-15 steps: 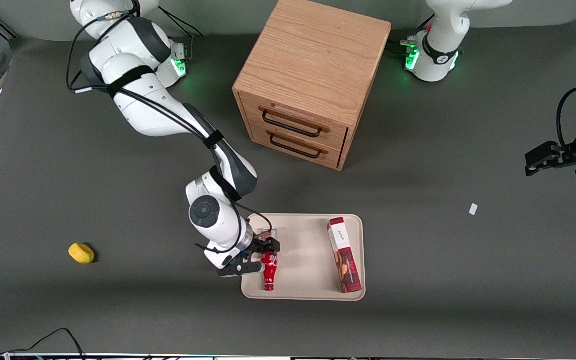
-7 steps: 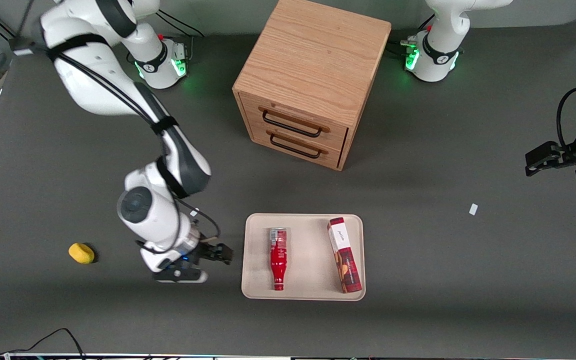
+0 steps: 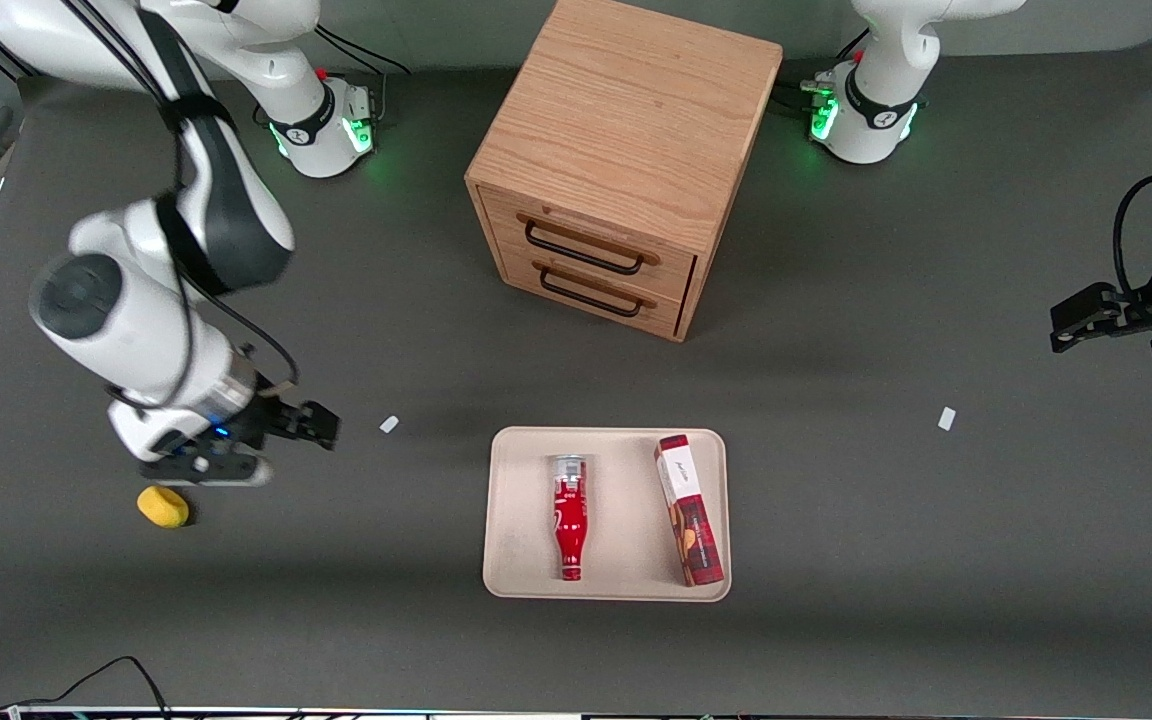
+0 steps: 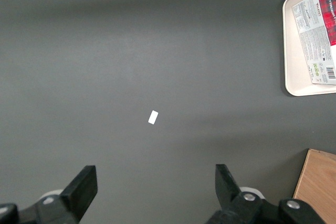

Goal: Place coke bottle on tray

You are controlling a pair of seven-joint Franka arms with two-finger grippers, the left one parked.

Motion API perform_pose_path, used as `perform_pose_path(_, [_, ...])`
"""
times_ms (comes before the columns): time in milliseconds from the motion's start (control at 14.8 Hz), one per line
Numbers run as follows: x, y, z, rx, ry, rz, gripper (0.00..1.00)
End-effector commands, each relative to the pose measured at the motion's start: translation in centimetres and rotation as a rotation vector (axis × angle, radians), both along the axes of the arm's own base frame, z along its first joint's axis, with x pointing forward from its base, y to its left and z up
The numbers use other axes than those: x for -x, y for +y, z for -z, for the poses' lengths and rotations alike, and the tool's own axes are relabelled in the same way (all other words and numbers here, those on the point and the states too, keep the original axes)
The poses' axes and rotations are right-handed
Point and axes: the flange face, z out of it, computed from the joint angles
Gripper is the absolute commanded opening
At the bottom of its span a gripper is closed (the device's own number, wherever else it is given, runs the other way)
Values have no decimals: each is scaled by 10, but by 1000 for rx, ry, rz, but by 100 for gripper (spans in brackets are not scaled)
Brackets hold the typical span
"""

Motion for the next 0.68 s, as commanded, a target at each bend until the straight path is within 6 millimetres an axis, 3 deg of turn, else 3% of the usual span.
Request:
perform_pose_path(0, [45,-46,-38,-7,25,15,100])
perform_pose_path(339, [92,-104,-94,-17,70,50,100])
perform_pose_path(610, [104,-120,-114,-20,69,47,100])
